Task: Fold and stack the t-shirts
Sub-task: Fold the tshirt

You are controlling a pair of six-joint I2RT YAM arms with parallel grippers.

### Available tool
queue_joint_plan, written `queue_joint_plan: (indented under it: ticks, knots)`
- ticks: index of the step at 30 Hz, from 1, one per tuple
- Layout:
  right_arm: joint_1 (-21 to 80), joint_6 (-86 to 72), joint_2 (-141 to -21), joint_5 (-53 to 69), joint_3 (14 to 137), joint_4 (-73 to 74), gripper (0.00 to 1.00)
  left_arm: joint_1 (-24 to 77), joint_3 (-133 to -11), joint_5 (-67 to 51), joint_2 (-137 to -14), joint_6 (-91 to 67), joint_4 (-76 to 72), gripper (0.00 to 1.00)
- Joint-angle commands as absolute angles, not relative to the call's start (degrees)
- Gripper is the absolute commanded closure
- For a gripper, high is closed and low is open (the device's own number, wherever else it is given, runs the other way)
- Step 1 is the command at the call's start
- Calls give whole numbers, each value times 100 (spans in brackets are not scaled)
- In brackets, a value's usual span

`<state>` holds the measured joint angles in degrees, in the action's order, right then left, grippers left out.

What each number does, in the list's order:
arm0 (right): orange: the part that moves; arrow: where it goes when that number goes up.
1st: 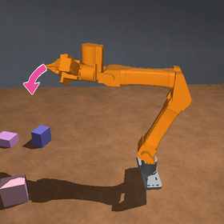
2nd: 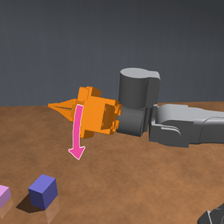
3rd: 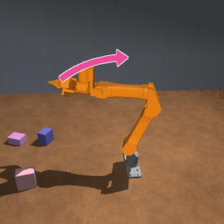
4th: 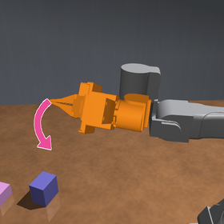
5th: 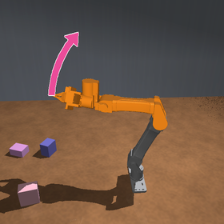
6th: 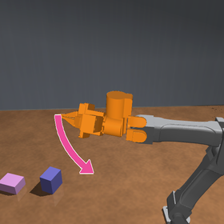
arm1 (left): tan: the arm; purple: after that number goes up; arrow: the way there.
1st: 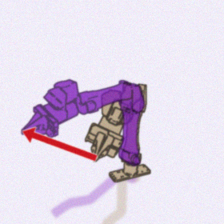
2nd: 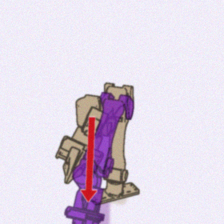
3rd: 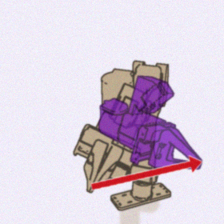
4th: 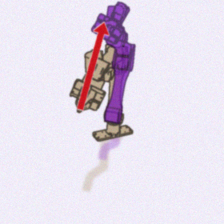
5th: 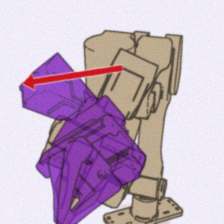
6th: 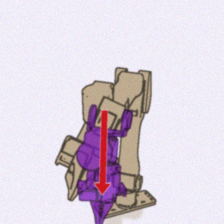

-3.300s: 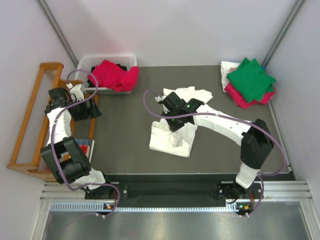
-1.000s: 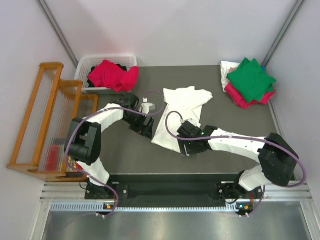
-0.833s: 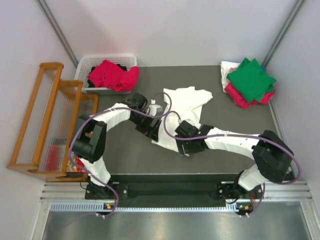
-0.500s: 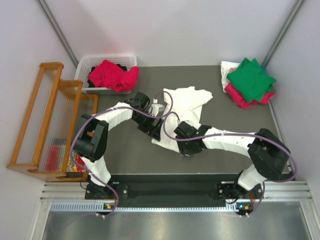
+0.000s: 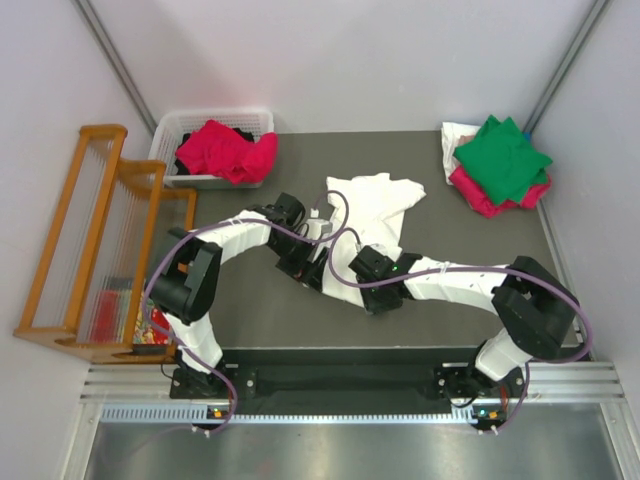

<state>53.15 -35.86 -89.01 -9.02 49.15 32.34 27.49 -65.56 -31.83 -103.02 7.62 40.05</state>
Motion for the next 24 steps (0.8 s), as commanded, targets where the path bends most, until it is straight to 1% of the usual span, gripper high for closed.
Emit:
queue_joint_plan:
  ticks: [1, 4, 10, 11, 13, 14, 15, 17, 20, 22, 24]
  knots:
    - [5388, -3516, -8938, -914, 4992, 2997, 60, 2856, -6390, -3068, -10345, 906, 3982, 9]
    - [5388, -3524, -8982, -897, 5001, 2971, 64, 2856, -6328, -2980, -10310, 853, 3815, 17]
    - [5396, -3463, -9053, -888, 5036, 2971, 68, 2856, -6434, -2795, -10283, 905, 3735, 27]
    - [5388, -3472, -9053, -896, 5071, 2971, 69, 2856, -6477, -2786, -10292, 914, 3727, 32]
    - [5388, -3428, -9062, -905, 5080, 2997, 69, 2856, -6513, -2743, -10327, 914, 3709, 38]
    - [5388, -3428, -9062, -905, 5115, 3006, 69, 2856, -6565, -2725, -10345, 931, 3709, 44]
    - [5388, -3402, -9053, -914, 5133, 3023, 70, 2856, -6618, -2690, -10414, 940, 3770, 45]
    - [5388, -3375, -9053, -923, 5150, 3058, 70, 2856, -6802, -2646, -10502, 993, 3867, 46]
    - [5388, -3322, -9053, -976, 5212, 3129, 70, 2856, -6952, -2593, -10582, 1028, 3894, 44]
    - [5379, -3287, -9035, -1011, 5238, 3155, 69, 2856, -7031, -2575, -10565, 1011, 3885, 37]
    - [5379, -3252, -9018, -1028, 5256, 3164, 69, 2856, -7084, -2575, -10573, 993, 3893, 35]
